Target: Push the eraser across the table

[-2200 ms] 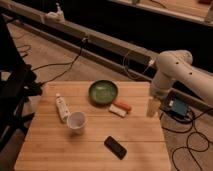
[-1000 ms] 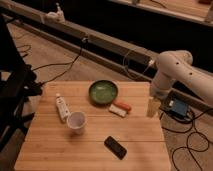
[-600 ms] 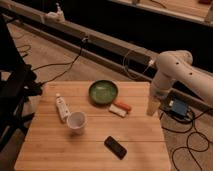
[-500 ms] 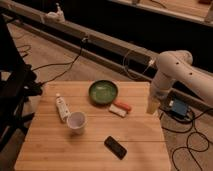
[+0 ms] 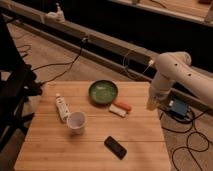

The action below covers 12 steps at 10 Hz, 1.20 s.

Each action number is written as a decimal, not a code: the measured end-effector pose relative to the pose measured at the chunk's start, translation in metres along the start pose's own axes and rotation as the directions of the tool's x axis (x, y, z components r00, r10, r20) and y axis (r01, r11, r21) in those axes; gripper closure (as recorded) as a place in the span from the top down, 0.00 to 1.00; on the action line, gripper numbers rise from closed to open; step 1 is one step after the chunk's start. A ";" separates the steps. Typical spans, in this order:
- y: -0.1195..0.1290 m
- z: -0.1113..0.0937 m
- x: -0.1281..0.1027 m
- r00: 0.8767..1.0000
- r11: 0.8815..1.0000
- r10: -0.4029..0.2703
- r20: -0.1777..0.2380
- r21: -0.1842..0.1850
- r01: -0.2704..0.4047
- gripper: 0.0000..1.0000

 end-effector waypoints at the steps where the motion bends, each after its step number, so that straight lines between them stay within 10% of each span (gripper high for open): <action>1: 0.007 0.012 -0.003 1.000 1.000 -0.020 0.001 -0.016 0.020 0.00; 5: 0.049 0.065 -0.020 0.995 0.988 -0.096 0.007 -0.124 0.097 0.00; 8: 0.105 0.108 -0.038 0.983 0.950 -0.182 0.020 -0.253 0.181 0.00; 12: 0.121 0.116 -0.042 0.969 0.929 -0.247 0.019 -0.279 0.242 0.00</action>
